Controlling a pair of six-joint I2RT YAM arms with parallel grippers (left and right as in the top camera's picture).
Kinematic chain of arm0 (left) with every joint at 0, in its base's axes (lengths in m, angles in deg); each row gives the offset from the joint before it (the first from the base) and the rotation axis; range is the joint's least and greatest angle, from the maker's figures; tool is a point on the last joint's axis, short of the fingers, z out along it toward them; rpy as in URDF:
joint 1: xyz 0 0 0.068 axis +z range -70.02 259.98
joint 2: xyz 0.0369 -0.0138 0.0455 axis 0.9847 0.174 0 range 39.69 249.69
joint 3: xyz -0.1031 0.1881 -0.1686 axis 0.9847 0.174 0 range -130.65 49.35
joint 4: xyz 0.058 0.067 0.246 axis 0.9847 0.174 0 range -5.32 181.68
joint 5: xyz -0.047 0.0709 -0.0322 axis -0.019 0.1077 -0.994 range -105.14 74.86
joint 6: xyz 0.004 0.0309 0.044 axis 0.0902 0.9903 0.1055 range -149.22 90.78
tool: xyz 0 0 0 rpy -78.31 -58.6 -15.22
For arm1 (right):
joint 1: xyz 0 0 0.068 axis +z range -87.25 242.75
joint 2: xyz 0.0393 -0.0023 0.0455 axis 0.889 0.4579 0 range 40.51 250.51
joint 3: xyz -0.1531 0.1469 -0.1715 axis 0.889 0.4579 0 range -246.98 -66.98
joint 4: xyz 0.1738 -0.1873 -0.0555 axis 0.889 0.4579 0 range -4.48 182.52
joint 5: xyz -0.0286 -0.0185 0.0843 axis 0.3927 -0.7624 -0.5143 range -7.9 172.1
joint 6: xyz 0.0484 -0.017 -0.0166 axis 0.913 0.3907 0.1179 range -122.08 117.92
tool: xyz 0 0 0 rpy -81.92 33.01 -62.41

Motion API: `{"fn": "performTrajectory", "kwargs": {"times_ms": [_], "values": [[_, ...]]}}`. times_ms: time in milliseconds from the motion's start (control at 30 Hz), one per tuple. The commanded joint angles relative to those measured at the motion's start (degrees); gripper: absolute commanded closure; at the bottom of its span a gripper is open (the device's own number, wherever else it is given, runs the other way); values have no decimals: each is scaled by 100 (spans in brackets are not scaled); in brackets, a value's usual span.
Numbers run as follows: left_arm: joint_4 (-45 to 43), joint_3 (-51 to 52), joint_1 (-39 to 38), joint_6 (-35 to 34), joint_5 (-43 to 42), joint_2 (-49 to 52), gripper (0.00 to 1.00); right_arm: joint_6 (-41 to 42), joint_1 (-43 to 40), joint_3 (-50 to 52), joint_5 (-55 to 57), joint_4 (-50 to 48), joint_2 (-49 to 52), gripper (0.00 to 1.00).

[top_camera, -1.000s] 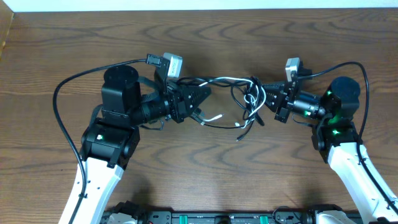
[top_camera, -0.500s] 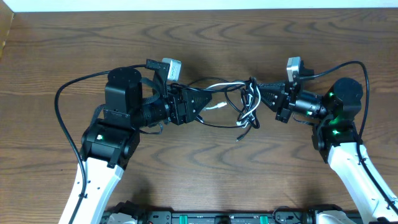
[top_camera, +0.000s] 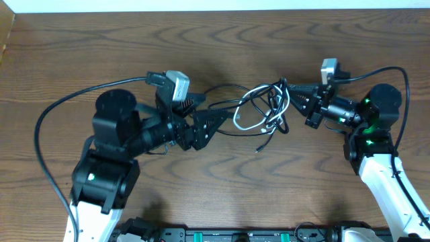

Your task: Untangle cables

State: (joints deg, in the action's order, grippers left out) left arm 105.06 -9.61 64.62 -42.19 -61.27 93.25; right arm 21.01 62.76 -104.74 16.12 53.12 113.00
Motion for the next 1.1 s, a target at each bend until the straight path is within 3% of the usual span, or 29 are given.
{"fn": "performTrajectory", "kwargs": {"times_ms": [0, 1067], "values": [[15, -127, 28, 516, 11, -188, 15, 44, -146, 0, 136, -24, 17, 99], [326, -127, -31, 662, -2, 546, 15, 85, -216, -2, -529, -365, 17, 99]]}}
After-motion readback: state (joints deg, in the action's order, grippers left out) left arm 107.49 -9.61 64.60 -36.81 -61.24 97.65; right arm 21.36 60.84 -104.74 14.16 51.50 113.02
